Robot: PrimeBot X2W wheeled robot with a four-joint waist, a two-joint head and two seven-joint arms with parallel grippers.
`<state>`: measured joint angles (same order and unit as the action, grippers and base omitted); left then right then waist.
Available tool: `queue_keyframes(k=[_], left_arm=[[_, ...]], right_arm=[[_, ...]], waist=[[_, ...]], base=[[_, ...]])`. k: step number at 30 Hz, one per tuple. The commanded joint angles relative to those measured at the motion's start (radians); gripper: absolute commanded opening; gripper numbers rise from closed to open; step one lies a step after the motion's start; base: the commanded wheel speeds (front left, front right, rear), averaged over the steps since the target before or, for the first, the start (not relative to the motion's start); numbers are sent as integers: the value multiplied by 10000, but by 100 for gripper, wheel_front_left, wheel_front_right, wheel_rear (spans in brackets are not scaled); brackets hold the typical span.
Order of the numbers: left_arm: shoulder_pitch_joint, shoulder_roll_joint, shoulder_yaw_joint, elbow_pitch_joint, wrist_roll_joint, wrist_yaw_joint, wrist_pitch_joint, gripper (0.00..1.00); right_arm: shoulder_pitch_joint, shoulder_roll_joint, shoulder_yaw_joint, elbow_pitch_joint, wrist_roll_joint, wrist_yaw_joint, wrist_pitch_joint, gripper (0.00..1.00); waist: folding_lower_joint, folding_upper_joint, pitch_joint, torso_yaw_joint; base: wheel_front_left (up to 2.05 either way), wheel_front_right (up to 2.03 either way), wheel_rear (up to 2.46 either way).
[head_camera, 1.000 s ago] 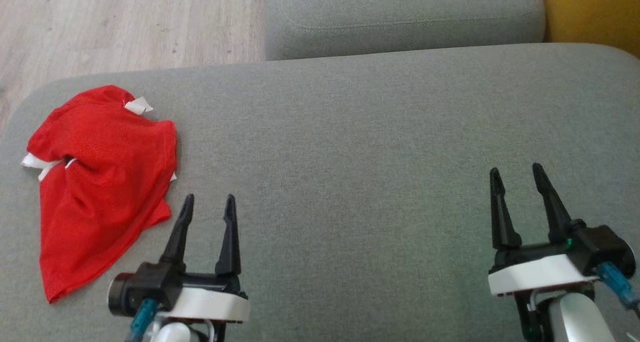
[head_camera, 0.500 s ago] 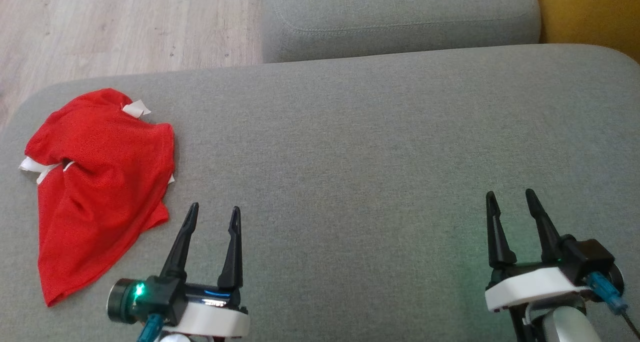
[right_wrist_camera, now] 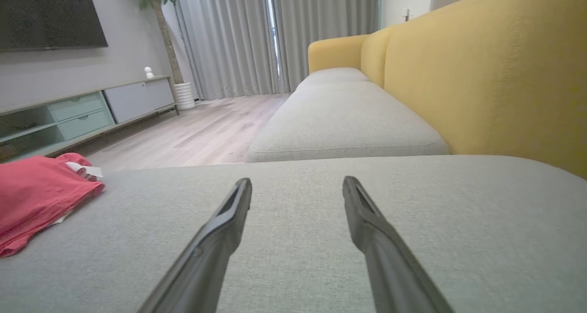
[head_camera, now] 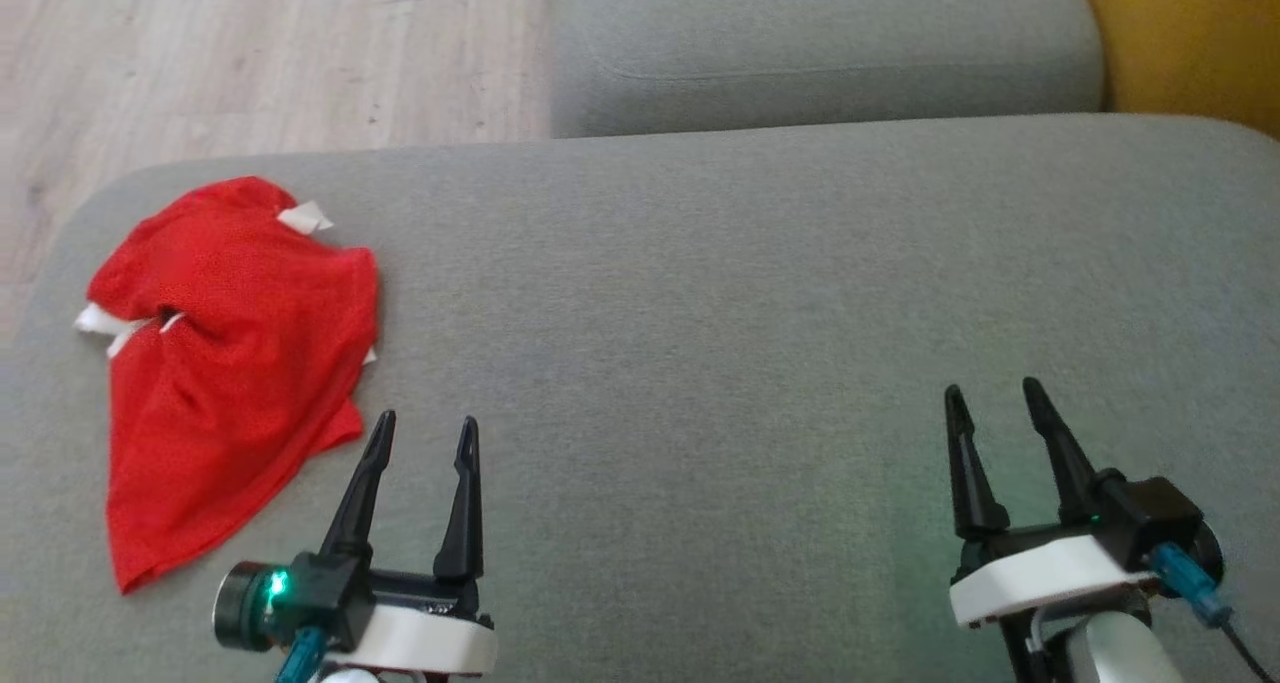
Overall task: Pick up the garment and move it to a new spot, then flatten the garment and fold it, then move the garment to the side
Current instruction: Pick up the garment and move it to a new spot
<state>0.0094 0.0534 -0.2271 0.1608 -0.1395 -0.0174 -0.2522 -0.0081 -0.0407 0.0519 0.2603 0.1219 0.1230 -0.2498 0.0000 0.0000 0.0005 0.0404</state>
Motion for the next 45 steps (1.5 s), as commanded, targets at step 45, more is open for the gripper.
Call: queue_keyframes(k=[45], left_arm=[[310,-31,1631,-276,212,393,-95,100]], right_arm=[[164,-95,1618,-520,565,77,-120,100]], waist=[[0,0,-649,2951]], base=[[0,0,0]])
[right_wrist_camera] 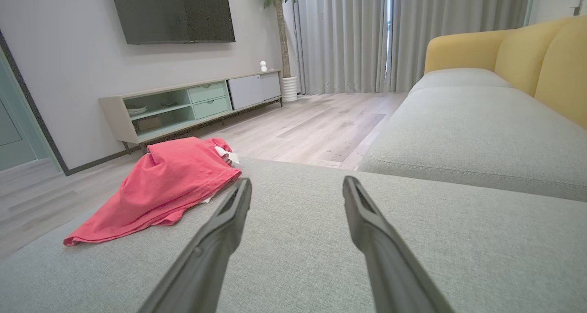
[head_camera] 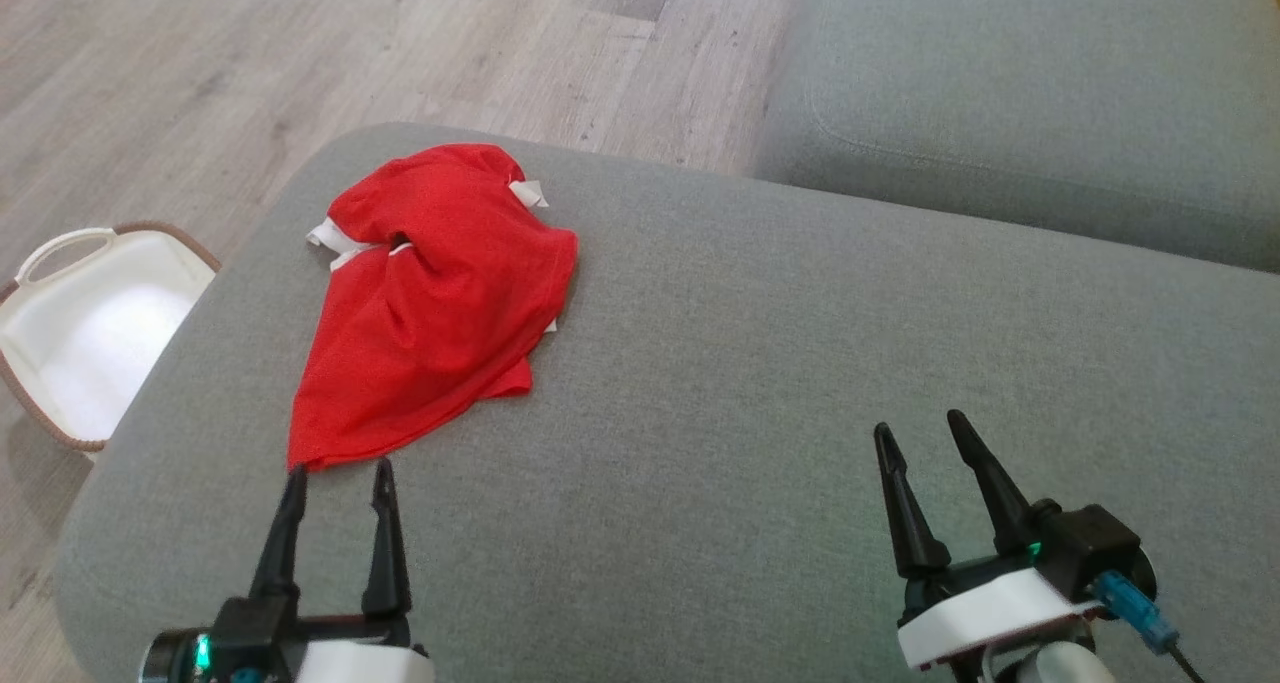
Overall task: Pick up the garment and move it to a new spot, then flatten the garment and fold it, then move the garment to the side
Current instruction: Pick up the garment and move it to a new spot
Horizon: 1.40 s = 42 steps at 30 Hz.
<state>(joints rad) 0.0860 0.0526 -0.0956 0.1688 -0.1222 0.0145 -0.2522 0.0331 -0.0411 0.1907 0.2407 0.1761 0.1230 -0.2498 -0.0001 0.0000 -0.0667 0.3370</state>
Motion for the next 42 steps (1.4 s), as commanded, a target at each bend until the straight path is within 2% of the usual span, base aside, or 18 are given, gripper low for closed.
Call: queue_keyframes(k=[1,4,6,12,17,21,24,25,31,36,37,38,39,42], left_arm=[[-510,-24,384,-395,51,67,-95,100],[-811,39,674,-485,30,-48,-95,100],[-1215,286,878,-504,45,-237,-95,100],[-3238,1521,1369,387,14,-864,-69,100],[-5634,2860,1121,2178,-128,-1308,921,100],[-7277,3671,346,3927,-506,-1436,1981,100],[-8023,4124,-892,4883,-1412,-1445,2736,100],[-8023,4124,-892,4883,-1412,-1445,2736,100],[-8670,5061,-3078,6022,-3206,-1449,3848,100],[-8990,5381,-3971,6775,-4270,-1450,4137,100],[-9037,5384,-4116,6891,-4459,-1450,4171,95],[-9099,5400,-4232,6978,-4618,-1450,4118,15],[-9164,5425,-4306,7079,-4742,-1450,3995,0],[-9373,5471,-4466,7353,-4951,-1450,3414,0]], right_arm=[[-278,-91,187,-332,-4,77,-120,100],[-386,-91,31,-403,-101,77,-120,100],[-512,-91,-79,-498,-230,77,-120,100],[-986,-91,-555,-759,-774,77,-120,100],[-1416,-91,-865,-938,-1237,77,-120,100],[-1739,-91,-1006,-1059,-1431,77,-120,100],[-1908,-91,-1055,-1131,-1445,77,-120,100],[-1908,-91,-1055,-1131,-1445,77,-120,100],[-2073,-91,-1091,-1228,-1442,77,-120,100],[-2119,-91,-1163,-1301,-1466,77,-120,100],[-2120,-91,-1179,-1308,-1480,77,-120,100],[-2121,-91,-1193,-1309,-1495,77,-120,100],[-2120,-91,-1205,-1306,-1508,77,-120,100],[-2119,-91,-1241,-1259,-1519,77,-120,100]], waist=[[1,0,76,-37],[1,0,303,-117],[1,0,601,-210],[1,0,1653,-512],[1,0,2618,-835],[1,0,3254,-1167],[1,0,3553,-1424],[1,0,3553,-1424],[1,0,3936,-1834],[1,0,4061,-1981],[1,0,4072,-1989],[1,0,4074,-1994],[1,0,4064,-1996],[1,0,3962,-1992]], base=[[0,0,0],[0,0,0],[0,0,0],[0,0,0],[0,0,0],[0,0,0],[0,0,0],[0,0,0],[0,0,0],[0,0,0],[0,0,0],[0,0,0],[0,0,0],[0,0,0]])
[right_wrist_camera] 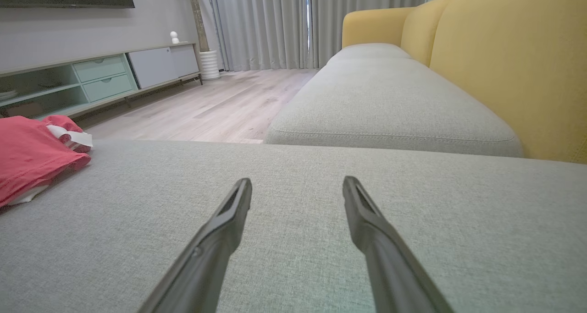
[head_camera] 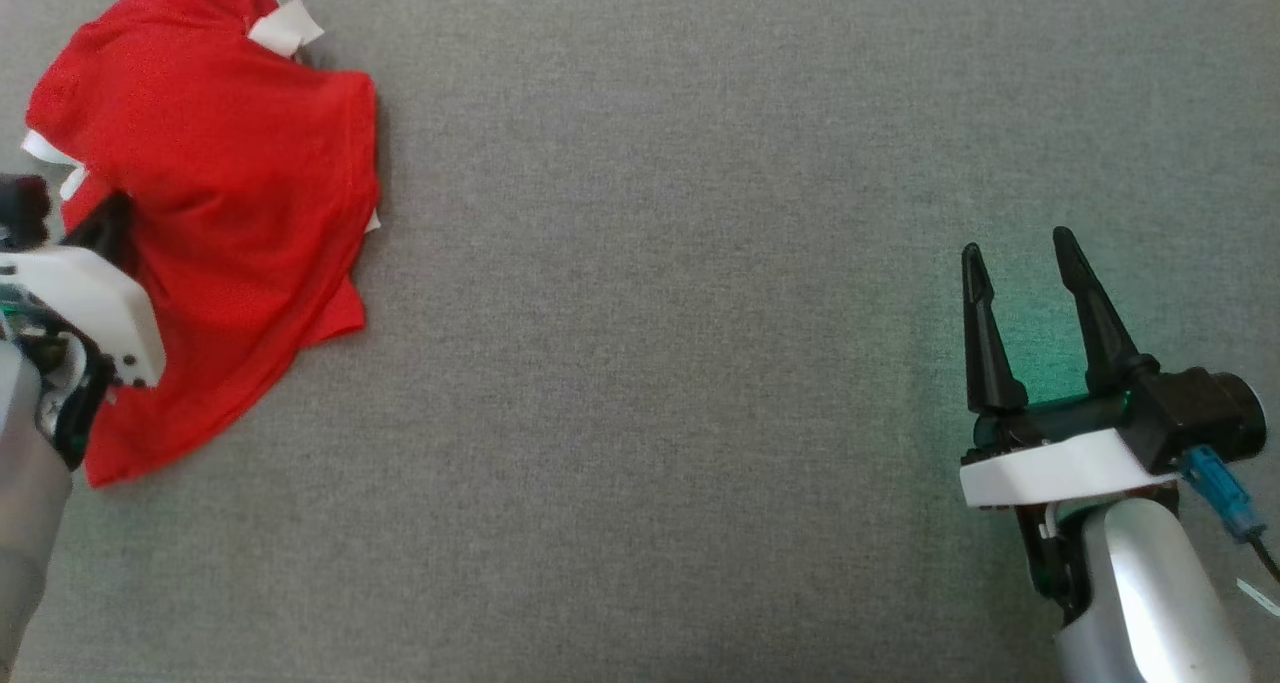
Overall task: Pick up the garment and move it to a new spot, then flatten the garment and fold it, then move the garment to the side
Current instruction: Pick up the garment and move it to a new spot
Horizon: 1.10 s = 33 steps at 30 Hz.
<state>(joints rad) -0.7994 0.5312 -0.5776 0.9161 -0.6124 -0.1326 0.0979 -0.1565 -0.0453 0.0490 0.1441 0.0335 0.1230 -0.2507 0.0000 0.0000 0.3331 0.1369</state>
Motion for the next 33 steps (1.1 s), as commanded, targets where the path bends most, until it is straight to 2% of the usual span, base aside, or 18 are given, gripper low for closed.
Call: queue_keyframes(k=[1,9,13,19,27,30,33], left_arm=[[-596,671,351,-50,-124,20,-357,0],[-1400,509,538,-391,-558,20,-2948,0],[-1700,429,714,-1106,-585,20,-3454,0],[-1678,216,1019,-2747,-404,252,-3580,0],[-1224,-78,757,-4657,-407,592,-3158,0],[-991,-327,555,-5532,-474,808,-2791,0],[-667,-810,200,-6573,-595,1134,-2256,0]], right_arm=[[-213,-49,167,-271,-81,77,-111,100],[-68,-49,247,-92,116,77,-111,100],[81,-49,265,28,262,77,-111,100],[366,-49,368,131,517,77,-111,100],[560,-49,547,197,728,77,-111,100],[561,-49,630,185,798,77,-111,100],[445,-49,776,144,849,77,-111,100]], waist=[[0,0,-97,18],[0,0,-837,117],[0,0,-1328,169],[0,0,-1979,181],[0,0,-2389,16],[0,0,-2444,-157],[0,0,-2418,-545]], base=[[0,0,0],[0,0,0],[0,0,0],[0,0,0],[0,0,0],[0,0,0],[0,0,0]])
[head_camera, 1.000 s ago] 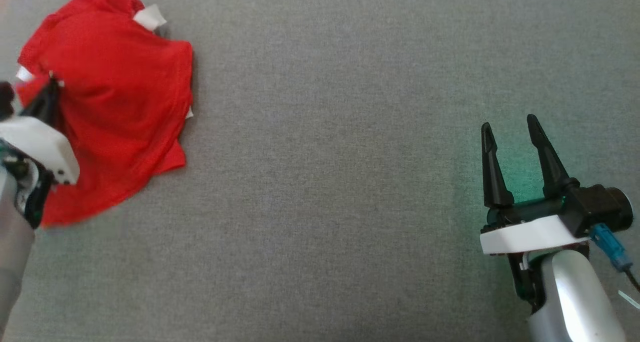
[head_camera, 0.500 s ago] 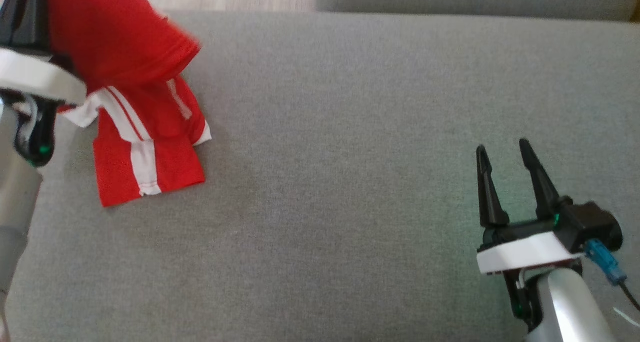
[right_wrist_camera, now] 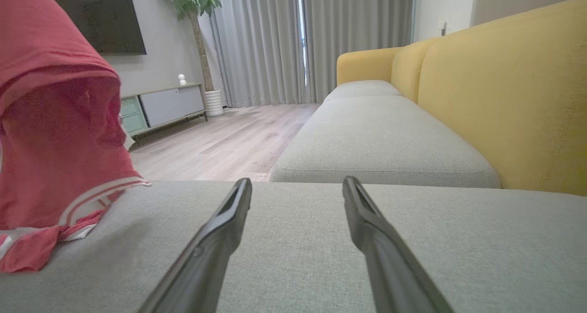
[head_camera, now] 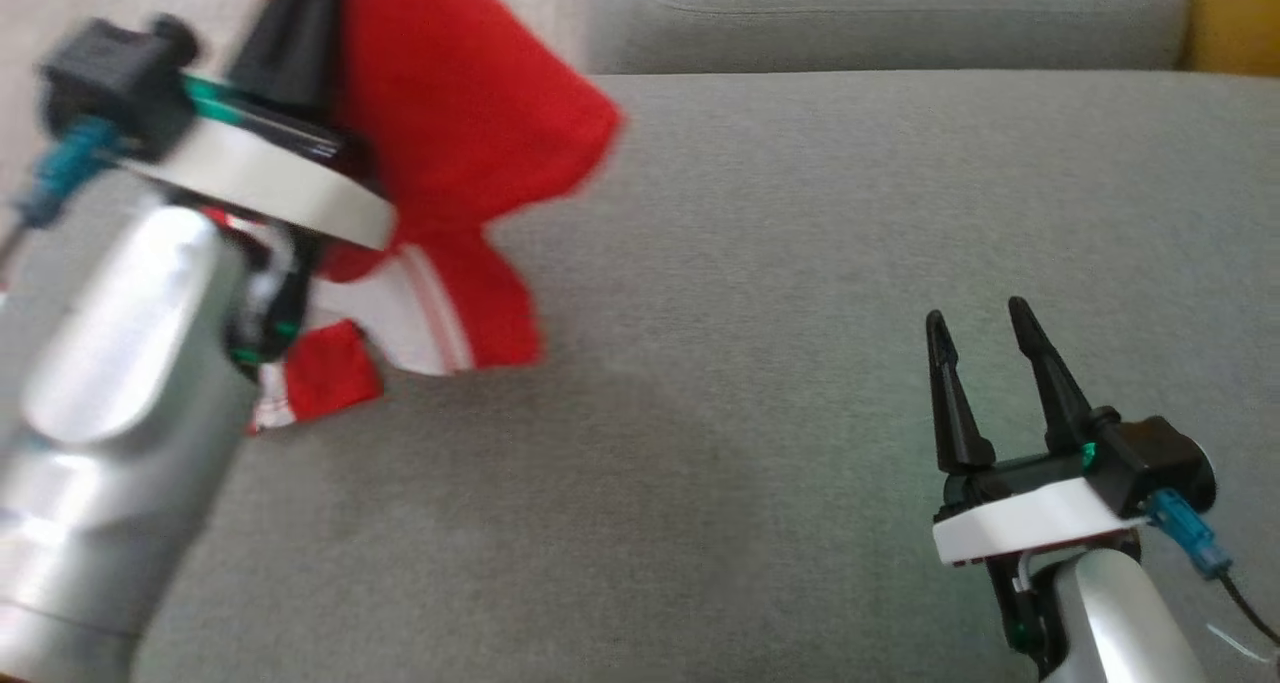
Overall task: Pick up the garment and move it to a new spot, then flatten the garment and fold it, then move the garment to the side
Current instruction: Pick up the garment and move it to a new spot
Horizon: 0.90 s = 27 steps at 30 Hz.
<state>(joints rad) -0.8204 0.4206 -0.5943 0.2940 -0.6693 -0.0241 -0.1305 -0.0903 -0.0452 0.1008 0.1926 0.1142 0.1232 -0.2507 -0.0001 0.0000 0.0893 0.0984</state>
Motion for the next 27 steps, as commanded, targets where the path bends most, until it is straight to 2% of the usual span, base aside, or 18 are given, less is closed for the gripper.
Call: queue_keyframes(k=[1,7,13,14,15,20,27], left_arm=[[-391,159,267,-569,-27,142,123,0],[-244,-819,-280,-1109,42,679,373,0],[-570,-2081,-596,-490,38,1100,202,0],[-641,-2255,-650,-299,29,1093,161,87],[-712,-2383,-695,-101,27,1060,110,100],[-918,-2283,-686,853,307,1001,-458,100],[-218,-1242,-47,1470,364,920,-1133,100]], right_arm=[[-252,-50,284,-359,53,75,-111,100],[-520,-50,501,-472,180,75,-111,100],[-814,-50,618,-649,371,75,-111,100],[-847,-50,607,-678,407,75,-111,100],[-871,-50,593,-701,440,75,-111,100],[-874,-50,409,-773,500,75,-111,100],[-609,-50,-52,-774,287,75,-111,100]], waist=[[1,0,40,-282],[1,0,272,-1295],[1,0,689,-2292],[1,0,741,-2392],[1,0,790,-2477],[1,0,876,-2475],[1,0,585,-1399]], base=[[0,0,0],[0,0,0],[0,0,0],[0,0,0],[0,0,0],[0,0,0],[0,0,0]])
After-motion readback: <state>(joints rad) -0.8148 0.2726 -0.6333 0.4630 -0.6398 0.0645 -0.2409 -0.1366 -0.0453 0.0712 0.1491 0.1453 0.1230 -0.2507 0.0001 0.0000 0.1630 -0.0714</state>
